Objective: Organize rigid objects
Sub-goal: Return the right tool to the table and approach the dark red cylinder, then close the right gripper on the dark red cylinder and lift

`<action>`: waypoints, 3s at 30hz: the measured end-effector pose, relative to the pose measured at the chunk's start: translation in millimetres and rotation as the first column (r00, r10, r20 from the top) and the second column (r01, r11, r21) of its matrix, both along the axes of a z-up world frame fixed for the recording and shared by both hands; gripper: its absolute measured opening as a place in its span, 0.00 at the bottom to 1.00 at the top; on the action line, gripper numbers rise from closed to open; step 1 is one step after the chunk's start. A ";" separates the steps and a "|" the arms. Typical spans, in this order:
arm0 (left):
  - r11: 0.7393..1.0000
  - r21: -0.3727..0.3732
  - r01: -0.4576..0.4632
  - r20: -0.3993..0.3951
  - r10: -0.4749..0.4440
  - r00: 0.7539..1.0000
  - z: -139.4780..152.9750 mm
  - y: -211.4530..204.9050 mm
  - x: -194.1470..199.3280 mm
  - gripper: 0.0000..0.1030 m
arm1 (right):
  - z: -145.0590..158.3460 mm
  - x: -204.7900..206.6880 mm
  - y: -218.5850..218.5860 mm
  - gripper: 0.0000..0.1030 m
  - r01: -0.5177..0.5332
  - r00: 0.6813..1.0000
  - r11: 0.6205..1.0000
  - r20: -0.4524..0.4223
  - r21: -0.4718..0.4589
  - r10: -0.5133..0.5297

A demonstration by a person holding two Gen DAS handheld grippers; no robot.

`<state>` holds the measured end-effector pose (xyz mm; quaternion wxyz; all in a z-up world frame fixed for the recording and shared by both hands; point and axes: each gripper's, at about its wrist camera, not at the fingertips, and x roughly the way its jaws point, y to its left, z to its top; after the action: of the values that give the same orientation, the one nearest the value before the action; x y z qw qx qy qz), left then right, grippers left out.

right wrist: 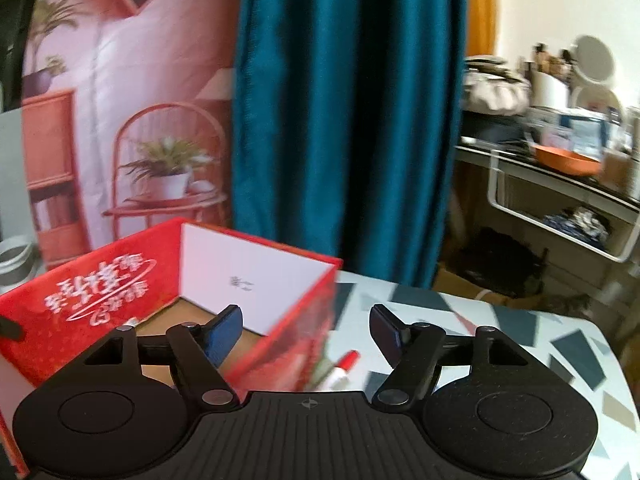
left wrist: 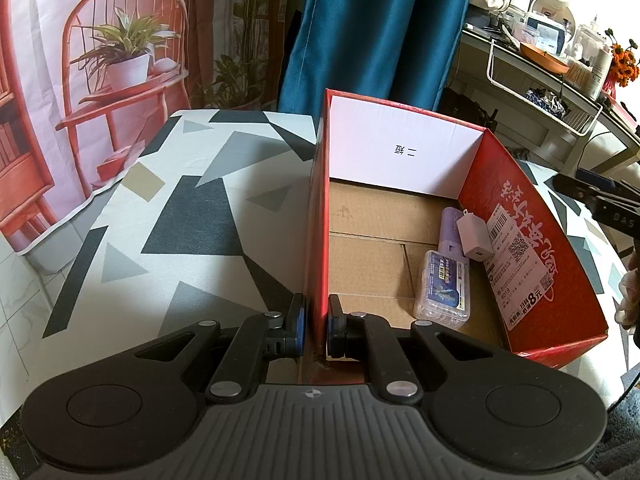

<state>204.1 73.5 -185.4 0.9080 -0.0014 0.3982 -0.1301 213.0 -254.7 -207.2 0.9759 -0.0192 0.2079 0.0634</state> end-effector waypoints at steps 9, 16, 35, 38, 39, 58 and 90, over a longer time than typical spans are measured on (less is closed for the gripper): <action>1.000 -0.001 0.000 0.000 0.000 1.000 0.0 0.1 0.0 0.11 | -37.1 -17.3 -39.1 0.71 0.144 0.987 0.990 -0.065 -0.003 -0.144; 1.000 -0.001 0.000 0.000 0.000 1.000 0.0 0.2 0.0 0.11 | -74.8 -26.7 -58.5 0.71 0.226 0.964 0.974 -0.148 0.008 -0.222; 1.000 -0.002 -0.003 0.000 0.003 1.000 -0.7 2.5 -0.4 0.11 | -109.8 -23.9 -52.3 0.55 0.197 0.936 0.980 -0.301 0.013 -0.184; 1.000 -0.005 -0.004 0.000 0.004 1.000 -0.6 2.6 -0.5 0.11 | -109.5 -20.2 -53.0 0.42 0.221 0.926 0.975 -0.317 0.012 -0.206; 1.000 -0.007 -0.005 0.000 0.005 1.000 -0.7 2.9 -0.5 0.11 | -109.7 -19.2 -54.6 0.40 0.228 0.923 0.973 -0.323 0.019 -0.210; 1.000 -0.014 -0.008 0.000 0.008 1.000 -1.1 4.3 -0.7 0.11 | -101.5 -10.5 -21.4 0.31 0.082 0.936 0.989 -0.350 0.125 -0.033; 0.999 0.005 -0.032 -0.012 0.033 0.999 2.6 -0.7 -1.3 0.11 | -116.9 55.0 -49.0 0.98 -0.379 0.852 0.920 -0.427 -0.101 0.304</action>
<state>202.8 72.8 -182.8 0.9076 -0.0065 0.4040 -0.1143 268.0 -303.7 -324.1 0.8789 -0.1315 0.4024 0.2198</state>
